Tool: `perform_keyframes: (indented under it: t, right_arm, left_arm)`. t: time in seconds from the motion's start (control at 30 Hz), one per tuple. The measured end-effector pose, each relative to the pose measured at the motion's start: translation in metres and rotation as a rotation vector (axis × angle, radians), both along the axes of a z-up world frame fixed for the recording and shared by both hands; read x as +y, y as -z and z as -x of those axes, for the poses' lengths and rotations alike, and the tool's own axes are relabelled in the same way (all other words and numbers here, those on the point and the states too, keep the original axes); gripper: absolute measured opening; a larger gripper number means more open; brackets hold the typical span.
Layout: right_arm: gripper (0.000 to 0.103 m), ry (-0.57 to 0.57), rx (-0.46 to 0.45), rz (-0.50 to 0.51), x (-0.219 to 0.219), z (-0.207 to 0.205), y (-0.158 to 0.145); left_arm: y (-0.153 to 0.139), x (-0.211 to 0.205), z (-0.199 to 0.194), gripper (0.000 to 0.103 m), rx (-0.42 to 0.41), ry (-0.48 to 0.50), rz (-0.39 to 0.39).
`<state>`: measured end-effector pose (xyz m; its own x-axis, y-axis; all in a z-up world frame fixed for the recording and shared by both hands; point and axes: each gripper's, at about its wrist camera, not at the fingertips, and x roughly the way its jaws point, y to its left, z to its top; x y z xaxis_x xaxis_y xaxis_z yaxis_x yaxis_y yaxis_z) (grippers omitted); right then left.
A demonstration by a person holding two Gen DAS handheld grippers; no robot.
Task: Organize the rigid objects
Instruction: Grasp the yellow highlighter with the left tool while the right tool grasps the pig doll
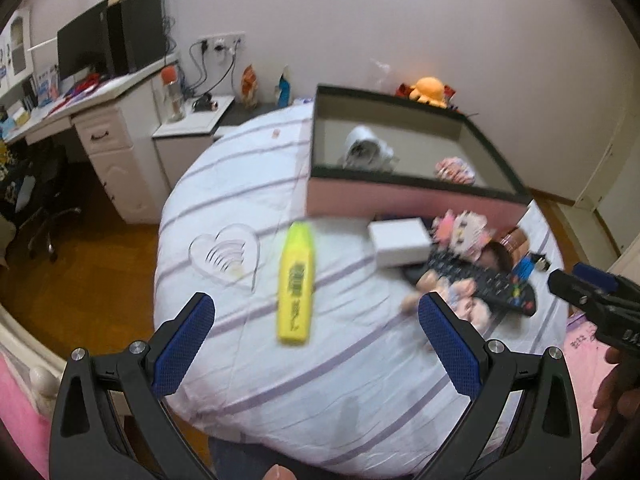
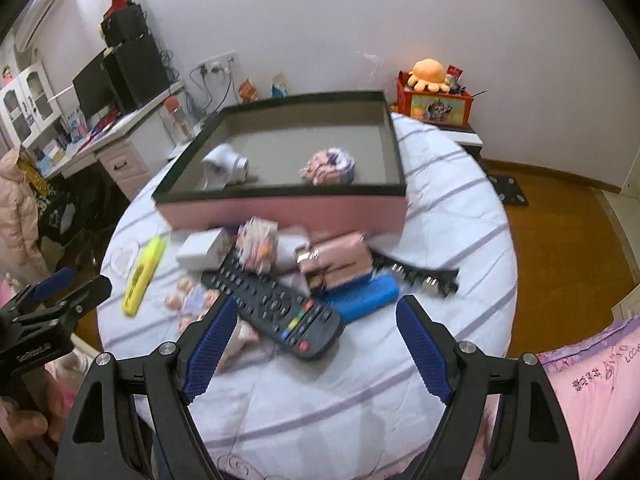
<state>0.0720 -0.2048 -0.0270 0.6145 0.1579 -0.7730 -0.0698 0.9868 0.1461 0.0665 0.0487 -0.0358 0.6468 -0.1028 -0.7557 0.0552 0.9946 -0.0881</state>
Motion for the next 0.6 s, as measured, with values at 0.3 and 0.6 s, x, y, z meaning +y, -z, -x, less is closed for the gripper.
perform_keyframes:
  t: [0.3,0.6]
  right_arm:
    - [0.083,-0.113,0.025,0.059,0.041,0.000,0.010]
    - [0.083,-0.225,0.067,0.129,0.076,-0.010,0.028]
  left_arm:
    - [0.022,0.005,-0.014,0.103,0.042,-0.029,-0.063]
    - [0.053,0.011,-0.046,0.103,0.111,-0.025,-0.086]
